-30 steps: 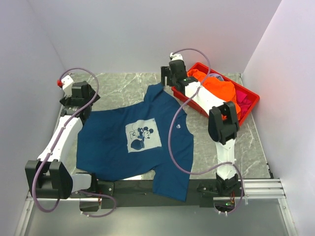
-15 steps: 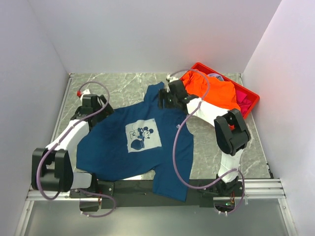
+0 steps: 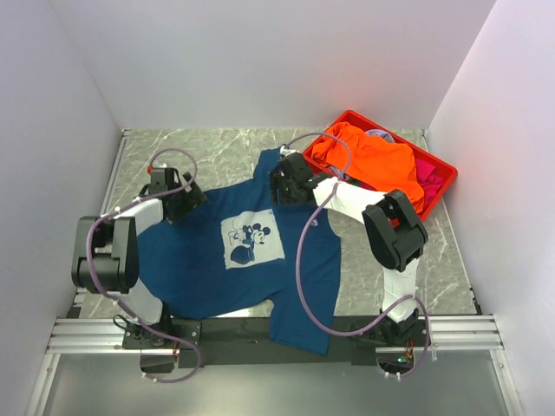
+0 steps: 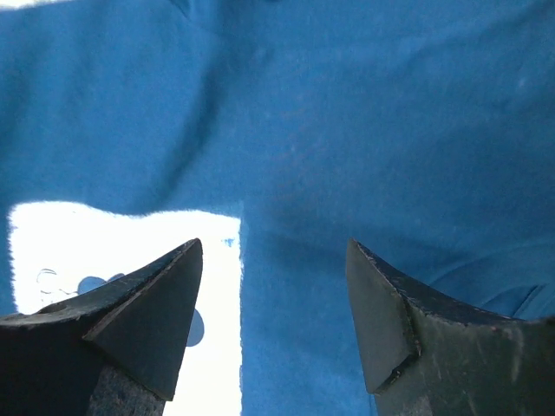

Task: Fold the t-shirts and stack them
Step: Flatten the tshirt out

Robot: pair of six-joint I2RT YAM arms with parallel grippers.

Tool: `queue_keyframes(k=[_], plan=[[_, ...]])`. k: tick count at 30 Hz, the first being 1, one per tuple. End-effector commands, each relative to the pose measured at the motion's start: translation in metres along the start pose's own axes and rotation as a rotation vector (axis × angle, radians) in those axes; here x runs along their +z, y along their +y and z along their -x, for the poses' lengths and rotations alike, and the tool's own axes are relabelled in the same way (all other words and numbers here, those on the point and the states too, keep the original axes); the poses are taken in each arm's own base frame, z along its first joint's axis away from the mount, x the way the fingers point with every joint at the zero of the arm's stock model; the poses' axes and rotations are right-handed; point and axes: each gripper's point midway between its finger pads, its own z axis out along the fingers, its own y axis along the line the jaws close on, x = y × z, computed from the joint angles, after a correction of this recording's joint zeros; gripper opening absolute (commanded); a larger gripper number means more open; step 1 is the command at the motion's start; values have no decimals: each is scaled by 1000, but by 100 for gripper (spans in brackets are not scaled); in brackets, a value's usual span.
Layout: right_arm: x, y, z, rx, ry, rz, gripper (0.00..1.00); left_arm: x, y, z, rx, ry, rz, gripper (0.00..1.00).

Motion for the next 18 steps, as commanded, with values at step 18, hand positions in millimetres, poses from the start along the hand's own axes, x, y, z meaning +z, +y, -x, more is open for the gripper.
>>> queue_keyframes(k=[18], plan=[[29,-3,5,-35,97,-147,74,59,-2,58,-44,11,-43,99]])
